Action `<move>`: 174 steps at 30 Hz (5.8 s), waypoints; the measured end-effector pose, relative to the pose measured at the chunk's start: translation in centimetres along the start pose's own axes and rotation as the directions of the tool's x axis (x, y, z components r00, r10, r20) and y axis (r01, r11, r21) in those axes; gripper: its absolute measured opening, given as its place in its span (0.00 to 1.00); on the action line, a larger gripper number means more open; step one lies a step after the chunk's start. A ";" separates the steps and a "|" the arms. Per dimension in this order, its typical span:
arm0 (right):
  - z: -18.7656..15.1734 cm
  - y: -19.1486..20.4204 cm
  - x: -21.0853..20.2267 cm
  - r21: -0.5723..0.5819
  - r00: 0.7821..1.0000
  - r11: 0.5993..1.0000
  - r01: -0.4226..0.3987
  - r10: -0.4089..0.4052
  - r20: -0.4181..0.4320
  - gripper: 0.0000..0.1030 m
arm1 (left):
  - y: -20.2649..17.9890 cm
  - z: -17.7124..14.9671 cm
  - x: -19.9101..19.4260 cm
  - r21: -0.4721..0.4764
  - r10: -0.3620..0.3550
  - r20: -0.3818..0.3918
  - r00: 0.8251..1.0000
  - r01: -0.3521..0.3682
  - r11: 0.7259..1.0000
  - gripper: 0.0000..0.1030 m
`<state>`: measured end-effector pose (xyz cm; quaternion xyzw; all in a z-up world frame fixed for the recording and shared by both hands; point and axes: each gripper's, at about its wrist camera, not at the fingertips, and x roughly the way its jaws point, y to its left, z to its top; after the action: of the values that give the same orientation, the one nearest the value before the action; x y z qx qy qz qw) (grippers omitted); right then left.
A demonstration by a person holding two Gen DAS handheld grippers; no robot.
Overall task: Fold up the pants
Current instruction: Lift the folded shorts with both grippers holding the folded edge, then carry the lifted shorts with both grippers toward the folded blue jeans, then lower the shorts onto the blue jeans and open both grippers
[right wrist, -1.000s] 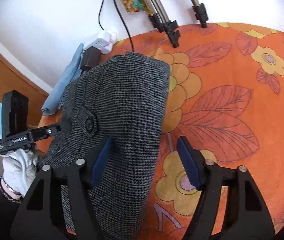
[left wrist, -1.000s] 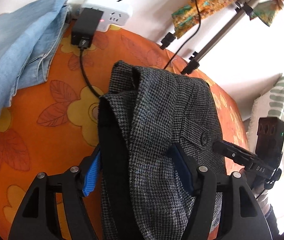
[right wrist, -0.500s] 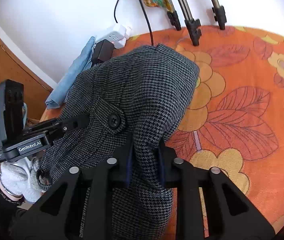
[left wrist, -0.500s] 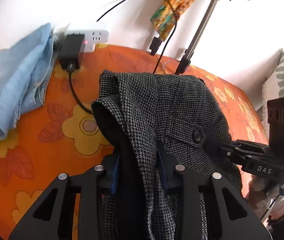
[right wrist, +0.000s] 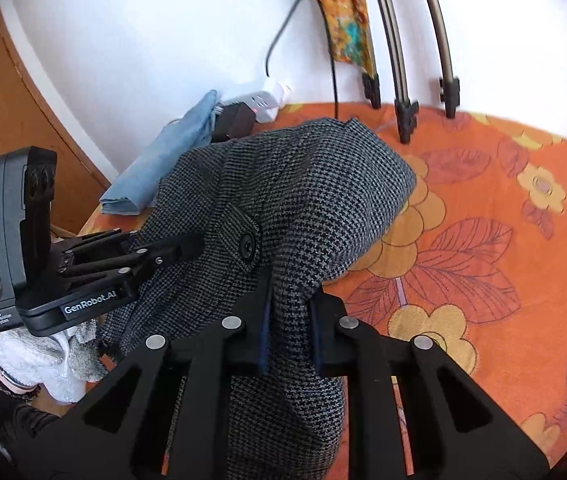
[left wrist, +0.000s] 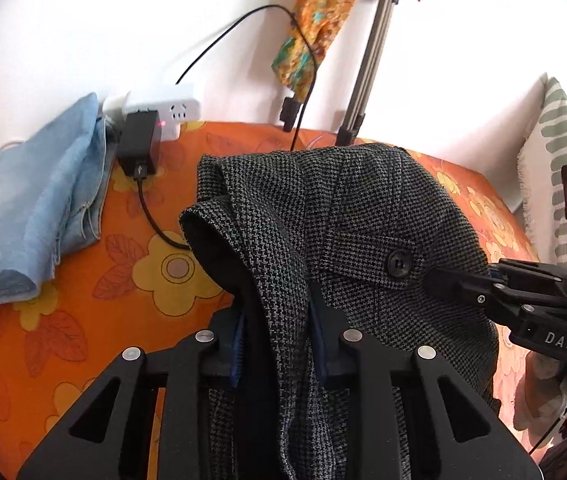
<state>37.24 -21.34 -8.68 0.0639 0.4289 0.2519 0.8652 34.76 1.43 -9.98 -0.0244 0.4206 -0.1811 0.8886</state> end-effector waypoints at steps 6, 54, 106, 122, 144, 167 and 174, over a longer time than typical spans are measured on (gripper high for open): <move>-0.1 2.0 -1.9 -0.037 0.999 0.999 0.017 -0.015 0.036 0.15 | -1.4 -0.1 -1.8 0.046 -0.006 0.039 0.999 0.004 0.999 0.18; -0.9 -2.4 2.8 0.125 0.994 0.987 -0.097 0.102 -0.032 0.19 | 2.3 0.7 3.3 -0.111 -0.146 -0.052 0.988 0.140 0.984 0.23; 6.3 24.4 -4.2 -0.325 0.967 0.944 -0.049 0.126 0.220 0.18 | 11.3 1.1 -19.6 -0.103 0.102 0.361 0.927 -0.069 0.992 0.18; 12.7 29.5 5.9 -0.356 0.961 0.929 -0.098 0.180 0.208 0.18 | 22.0 5.4 -17.7 -0.212 0.181 0.366 0.913 -0.108 0.971 0.17; 17.7 24.0 22.4 -0.196 0.983 0.966 -0.167 0.180 0.049 0.18 | 29.5 8.7 -5.2 -0.267 0.267 0.205 0.942 -0.208 0.941 0.14; 21.1 19.2 22.2 -0.026 0.997 0.998 0.059 -0.058 0.047 0.56 | 30.8 7.3 -6.5 -0.281 0.381 0.124 0.916 -0.336 0.899 0.18; 22.3 15.9 26.3 0.151 0.995 0.986 -0.065 0.075 -0.061 0.45 | 27.5 5.0 -8.3 -0.200 0.264 0.135 0.955 -0.235 0.951 0.18</move>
<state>61.72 7.72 -8.28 0.1348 0.4725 0.2514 0.8339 42.03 29.38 -6.05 -0.0665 0.3622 -0.0252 0.9294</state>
